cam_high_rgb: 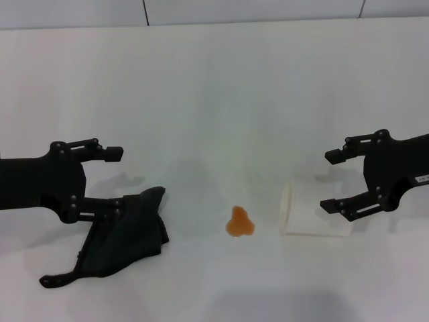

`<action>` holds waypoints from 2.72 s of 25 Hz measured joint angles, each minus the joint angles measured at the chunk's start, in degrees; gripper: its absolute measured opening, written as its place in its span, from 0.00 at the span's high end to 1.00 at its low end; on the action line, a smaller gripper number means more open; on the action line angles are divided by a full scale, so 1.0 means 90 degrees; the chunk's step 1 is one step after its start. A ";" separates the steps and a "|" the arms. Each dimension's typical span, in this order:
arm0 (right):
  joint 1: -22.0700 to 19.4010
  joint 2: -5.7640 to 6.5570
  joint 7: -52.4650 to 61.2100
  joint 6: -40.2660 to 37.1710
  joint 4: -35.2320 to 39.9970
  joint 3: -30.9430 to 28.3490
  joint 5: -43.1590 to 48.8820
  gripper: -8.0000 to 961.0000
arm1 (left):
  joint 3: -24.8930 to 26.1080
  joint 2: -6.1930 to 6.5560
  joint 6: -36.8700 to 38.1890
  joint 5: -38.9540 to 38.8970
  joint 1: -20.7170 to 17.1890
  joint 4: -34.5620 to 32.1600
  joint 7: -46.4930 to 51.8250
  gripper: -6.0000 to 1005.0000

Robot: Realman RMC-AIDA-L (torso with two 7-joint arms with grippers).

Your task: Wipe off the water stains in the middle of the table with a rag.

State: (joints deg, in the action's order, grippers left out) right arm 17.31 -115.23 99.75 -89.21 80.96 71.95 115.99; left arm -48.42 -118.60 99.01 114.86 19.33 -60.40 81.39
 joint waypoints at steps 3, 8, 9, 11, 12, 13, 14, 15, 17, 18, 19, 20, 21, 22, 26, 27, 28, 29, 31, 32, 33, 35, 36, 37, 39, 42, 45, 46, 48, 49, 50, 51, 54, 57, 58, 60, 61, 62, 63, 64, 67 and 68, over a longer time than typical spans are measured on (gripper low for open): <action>0.0000 0.0000 -0.0003 0.0002 0.0005 0.0008 -0.0058 0.13 | -0.0003 -0.0001 0.0007 0.0000 0.0000 -0.0005 0.0000 0.12; -0.0001 0.0000 -0.0010 0.0010 0.0008 0.0013 -0.0085 0.13 | -0.0007 -0.0013 0.0007 0.0000 0.0000 -0.0002 -0.0012 0.12; -0.0001 0.0000 -0.0010 0.0010 0.0009 0.0014 -0.0085 0.13 | -0.0010 -0.0013 0.0007 0.0000 0.0000 -0.0001 -0.0015 0.12; -0.0001 0.0000 -0.0009 0.0010 0.0009 0.0013 -0.0086 0.13 | -0.0024 -0.0009 0.0007 0.0000 0.0000 -0.0001 -0.0016 0.12; -0.0001 0.0000 -0.0009 0.0010 0.0008 0.0014 -0.0086 0.13 | -0.0027 -0.0007 0.0007 0.0000 0.0000 -0.0002 -0.0017 0.12; -0.0001 0.0000 -0.0010 0.0011 0.0008 0.0017 -0.0086 0.13 | -0.0029 -0.0004 0.0007 0.0000 0.0000 -0.0003 -0.0018 0.12; -0.0001 0.0000 -0.0010 0.0011 0.0006 0.0020 -0.0088 0.13 | -0.0031 -0.0002 0.0007 0.0000 -0.0001 -0.0004 -0.0018 0.12; 0.0000 0.0000 -0.0011 0.0011 0.0000 0.0026 -0.0091 0.13 | -0.0034 0.0000 0.0007 0.0000 0.0000 -0.0003 -0.0018 0.12; 0.0000 0.0000 -0.0015 0.0011 -0.0013 0.0036 -0.0097 0.13 | -0.0038 0.0003 0.0007 0.0000 0.0001 -0.0001 -0.0018 0.12; 0.0003 0.0000 -0.0016 0.0011 -0.0021 0.0042 -0.0099 0.13 | -0.0038 0.0002 0.0007 0.0000 0.0003 -0.0001 -0.0017 0.12; 0.0005 0.0000 -0.0016 0.0011 -0.0026 0.0042 -0.0104 0.13 | -0.0039 0.0003 0.0006 0.0000 0.0005 0.0000 -0.0016 0.12; 0.0008 0.0000 -0.0016 0.0011 -0.0031 0.0042 -0.0112 0.13 | -0.0039 0.0002 0.0006 0.0000 0.0006 0.0001 -0.0017 0.12; 0.0014 0.0000 -0.0016 0.0011 -0.0034 0.0045 -0.0132 0.13 | -0.0040 0.0000 0.0005 0.0000 0.0007 0.0001 -0.0016 0.12; 0.0015 0.0000 -0.0016 0.0010 -0.0034 0.0052 -0.0144 0.13 | -0.0040 0.0000 0.0005 0.0000 0.0007 0.0002 -0.0016 0.12; 0.0023 0.0000 -0.0016 0.0003 0.0006 0.0085 -0.0165 0.13 | -0.0039 -0.0006 0.0005 0.0001 0.0010 0.0002 -0.0008 0.12; 0.0025 0.0000 -0.0015 -0.0004 0.0008 0.0087 -0.0165 0.13 | -0.0039 -0.0009 0.0004 0.0002 0.0010 0.0002 -0.0006 0.12; 0.0028 0.0000 -0.0014 -0.0011 0.0011 0.0089 -0.0165 0.13 | -0.0039 -0.0013 0.0005 0.0002 0.0009 0.0002 -0.0006 0.12; 0.0028 0.0000 -0.0014 -0.0020 0.0014 0.0090 -0.0165 0.13 | -0.0039 -0.0016 0.0005 0.0003 0.0010 0.0002 -0.0005 0.12; 0.0028 0.0000 -0.0014 -0.0023 0.0016 0.0091 -0.0165 0.14 | -0.0039 -0.0021 0.0005 0.0005 0.0010 0.0002 -0.0001 0.12; 0.0025 0.0000 -0.0013 -0.0021 0.0017 0.0091 -0.0165 0.14 | -0.0042 -0.0024 0.0004 0.0006 0.0010 0.0002 0.0001 0.12; 0.0021 0.0000 -0.0013 -0.0019 0.0017 0.0091 -0.0173 0.14 | -0.0044 -0.0024 0.0005 0.0007 0.0010 0.0002 0.0003 0.12; 0.0014 0.0000 -0.0012 -0.0017 0.0018 0.0091 -0.0208 0.14 | -0.0049 -0.0025 0.0005 0.0009 0.0010 0.0011 0.0005 0.12; 0.0010 0.0001 -0.0011 -0.0017 0.0018 0.0091 -0.0223 0.14 | -0.0049 -0.0025 0.0005 0.0010 0.0010 0.0021 0.0005 0.12; 0.0007 0.0000 -0.0011 -0.0017 0.0019 0.0092 -0.0237 0.14 | -0.0049 -0.0025 0.0005 0.0010 0.0010 0.0036 0.0005 0.12; 0.0004 0.0000 -0.0010 -0.0013 0.0019 0.0092 -0.0241 0.14 | -0.0049 -0.0026 0.0005 0.0011 0.0010 0.0053 0.0011 0.12; 0.0002 0.0000 -0.0010 -0.0014 0.0018 0.0091 -0.0246 0.14 | -0.0049 -0.0035 0.0005 0.0011 0.0004 0.0057 0.0041 0.12; 0.0000 0.0000 -0.0010 -0.0024 0.0017 0.0092 -0.0264 0.14 | -0.0049 -0.0045 0.0010 0.0011 -0.0023 0.0064 0.0059 0.12; 0.0000 0.0000 -0.0009 -0.0028 0.0017 0.0091 -0.0266 0.14 | -0.0049 -0.0048 0.0012 0.0011 -0.0043 0.0085 0.0059 0.12; 0.0000 0.0000 -0.0010 -0.0032 0.0018 0.0091 -0.0277 0.14 | -0.0048 -0.0048 0.0013 0.0011 -0.0061 0.0134 0.0059 0.12; 0.0000 0.0000 -0.0010 -0.0033 0.0016 0.0091 -0.0292 0.14 | -0.0048 -0.0048 0.0014 0.0011 -0.0065 0.0165 0.0059 0.12; 0.0000 0.0000 -0.0012 -0.0034 0.0007 0.0091 -0.0305 0.14 | -0.0049 -0.0048 0.0014 0.0011 -0.0071 0.0193 0.0059 0.12; 0.0000 0.0000 -0.0016 -0.0035 -0.0011 0.0091 -0.0315 0.14 | -0.0049 -0.0048 0.0015 0.0010 -0.0080 0.0214 0.0057 0.12; 0.0000 0.0001 -0.0024 -0.0041 -0.0031 0.0101 -0.0315 0.14 | -0.0049 -0.0047 0.0015 -0.0011 -0.0112 0.0235 0.0042 0.12; 0.0000 0.0001 -0.0012 -0.0063 -0.0014 0.0151 -0.0274 0.14 | -0.0048 -0.0045 0.0021 -0.0022 -0.0120 0.0236 0.0045 0.12; 0.0000 0.0000 -0.0001 -0.0077 -0.0006 0.0164 -0.0265 0.14 | -0.0049 -0.0044 0.0022 -0.0022 -0.0120 0.0236 0.0046 0.12; 0.0014 0.0004 0.0084 -0.0129 0.0014 0.0179 -0.0204 0.14 | -0.0049 -0.0044 0.0024 -0.0020 -0.0114 0.0236 0.0046 0.12; 0.0037 0.0006 0.0165 -0.0143 0.0029 0.0189 -0.0133 0.14 | -0.0048 -0.0044 0.0025 -0.0018 -0.0105 0.0236 0.0046 0.12; 0.0055 0.0007 0.0232 -0.0157 0.0073 0.0208 -0.0048 0.14 | -0.0049 -0.0044 0.0025 -0.0018 -0.0096 0.0236 0.0045 0.12; 0.0075 0.0007 0.0307 -0.0169 0.0128 0.0233 0.0045 0.14 | -0.0048 -0.0044 0.0027 -0.0016 -0.0079 0.0236 0.0046 0.12; 0.0093 0.0007 0.0368 -0.0186 0.0206 0.0266 0.0120 0.14 | -0.0048 -0.0043 0.0030 -0.0013 -0.0067 0.0236 0.0047 0.12; 0.0162 0.0007 0.0620 -0.0225 0.0518 0.0370 0.0403 0.15 | -0.0048 -0.0044 0.0047 -0.0009 -0.0054 0.0237 0.0050 0.12; 0.0201 0.0007 0.0719 -0.0255 0.0618 0.0399 0.0509 0.15 | -0.0049 -0.0044 0.0051 -0.0008 -0.0052 0.0236 0.0047 0.12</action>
State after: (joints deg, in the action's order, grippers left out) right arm 19.12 -115.17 106.22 -91.51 86.53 75.54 120.57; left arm -48.86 -119.00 99.47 114.79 18.86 -58.27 81.81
